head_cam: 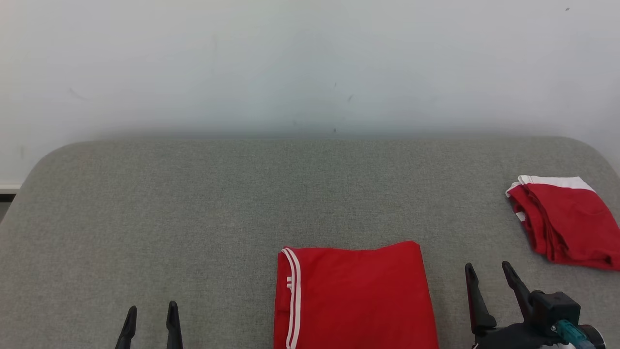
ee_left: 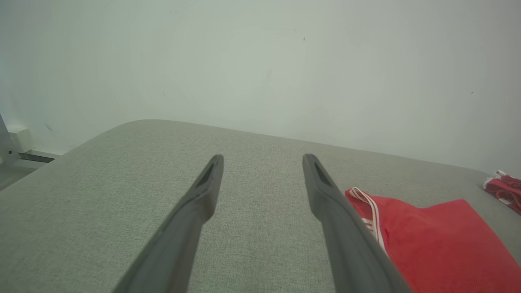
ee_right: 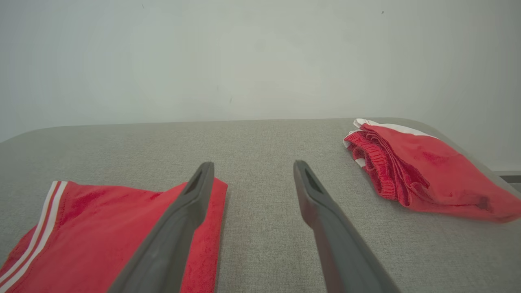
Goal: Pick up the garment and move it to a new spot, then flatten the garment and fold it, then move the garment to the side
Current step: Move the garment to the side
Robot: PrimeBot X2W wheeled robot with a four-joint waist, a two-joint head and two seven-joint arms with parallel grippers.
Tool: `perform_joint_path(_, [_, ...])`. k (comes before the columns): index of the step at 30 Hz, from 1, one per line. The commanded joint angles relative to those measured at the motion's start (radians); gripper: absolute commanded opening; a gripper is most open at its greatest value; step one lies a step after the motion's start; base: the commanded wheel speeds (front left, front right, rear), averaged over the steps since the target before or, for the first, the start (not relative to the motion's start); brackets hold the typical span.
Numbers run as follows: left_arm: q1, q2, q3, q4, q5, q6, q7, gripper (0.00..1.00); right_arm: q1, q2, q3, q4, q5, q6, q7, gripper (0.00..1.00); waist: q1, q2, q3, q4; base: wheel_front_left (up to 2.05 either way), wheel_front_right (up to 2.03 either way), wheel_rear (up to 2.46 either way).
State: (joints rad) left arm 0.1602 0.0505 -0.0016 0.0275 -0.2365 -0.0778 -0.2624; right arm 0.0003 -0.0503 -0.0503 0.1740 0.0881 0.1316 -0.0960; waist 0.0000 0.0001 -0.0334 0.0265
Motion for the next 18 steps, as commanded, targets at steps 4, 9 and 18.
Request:
perform_joint_path(4, [0.011,0.0,-0.01,-0.005,0.001,0.006,-0.003,1.0,-0.013,0.0,-0.01,0.005,0.01,-0.003,0.123,1.0,0.0,-0.0001,0.002,0.005,0.0,0.0,0.0])
perform_joint_path(9, [0.004,0.0,-0.019,-0.002,-0.003,0.013,-0.003,1.0,-0.037,0.0,-0.005,0.012,0.069,-0.003,0.394,1.0,0.0,-0.0001,0.003,0.018,0.0,0.0,0.0])
perform_joint_path(18, [-0.015,0.0,-0.046,0.007,-0.009,0.009,-0.003,1.0,-0.132,0.0,-0.002,0.078,0.099,-0.003,0.662,1.0,0.0,-0.0001,0.016,0.056,0.0,0.0,0.0])
